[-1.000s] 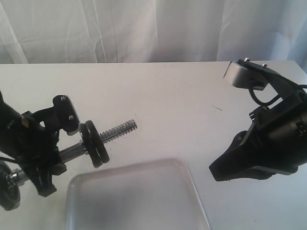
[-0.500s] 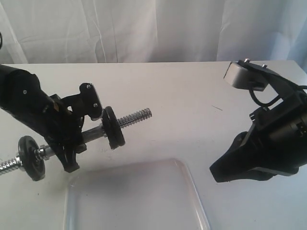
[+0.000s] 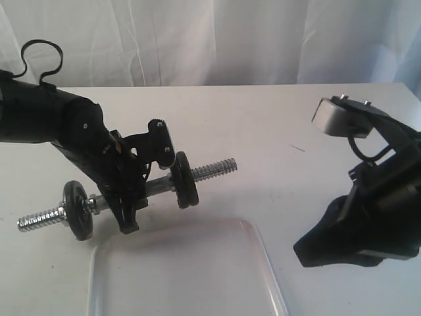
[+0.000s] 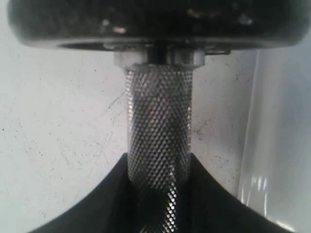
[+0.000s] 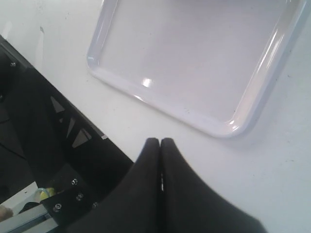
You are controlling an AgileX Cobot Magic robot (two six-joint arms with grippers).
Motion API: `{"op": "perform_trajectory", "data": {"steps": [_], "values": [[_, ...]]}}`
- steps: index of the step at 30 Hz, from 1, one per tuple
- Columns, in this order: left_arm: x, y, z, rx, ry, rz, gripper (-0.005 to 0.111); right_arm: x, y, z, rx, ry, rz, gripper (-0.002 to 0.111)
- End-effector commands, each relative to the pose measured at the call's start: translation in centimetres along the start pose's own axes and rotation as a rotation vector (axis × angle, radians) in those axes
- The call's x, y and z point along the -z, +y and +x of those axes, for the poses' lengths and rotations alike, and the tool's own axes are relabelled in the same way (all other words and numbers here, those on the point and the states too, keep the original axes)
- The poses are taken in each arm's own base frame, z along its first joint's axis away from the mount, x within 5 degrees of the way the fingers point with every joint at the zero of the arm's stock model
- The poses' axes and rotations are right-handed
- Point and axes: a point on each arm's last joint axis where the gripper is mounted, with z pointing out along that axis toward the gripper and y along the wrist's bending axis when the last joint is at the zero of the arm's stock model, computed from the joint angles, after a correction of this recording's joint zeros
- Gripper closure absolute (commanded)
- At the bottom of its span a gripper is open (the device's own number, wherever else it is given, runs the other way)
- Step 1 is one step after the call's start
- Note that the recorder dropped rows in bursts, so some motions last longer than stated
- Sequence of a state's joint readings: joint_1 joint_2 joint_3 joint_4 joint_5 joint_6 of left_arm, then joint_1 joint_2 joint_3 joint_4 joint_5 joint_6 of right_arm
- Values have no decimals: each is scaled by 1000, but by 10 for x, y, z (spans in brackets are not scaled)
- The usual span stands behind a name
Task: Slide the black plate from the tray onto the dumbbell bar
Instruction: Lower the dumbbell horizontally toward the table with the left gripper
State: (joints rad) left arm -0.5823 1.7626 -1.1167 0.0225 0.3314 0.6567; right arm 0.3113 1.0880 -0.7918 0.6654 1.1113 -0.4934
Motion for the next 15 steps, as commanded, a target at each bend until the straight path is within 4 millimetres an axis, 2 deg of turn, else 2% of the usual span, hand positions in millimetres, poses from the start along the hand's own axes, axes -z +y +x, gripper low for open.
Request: {"op": "perform_trajectory", "data": {"steps": [1,6,15], "values": [[37,35,-49,-22,-375,-360,107,-2,0,15,13,-11,14,108],[33,28,-55,-59,-380,-352,107,-3,-1,24,15,-45,34,108],[33,28,-55,-62,-381,-354,107,-9,-4,36,1,-20,33,108]]}}
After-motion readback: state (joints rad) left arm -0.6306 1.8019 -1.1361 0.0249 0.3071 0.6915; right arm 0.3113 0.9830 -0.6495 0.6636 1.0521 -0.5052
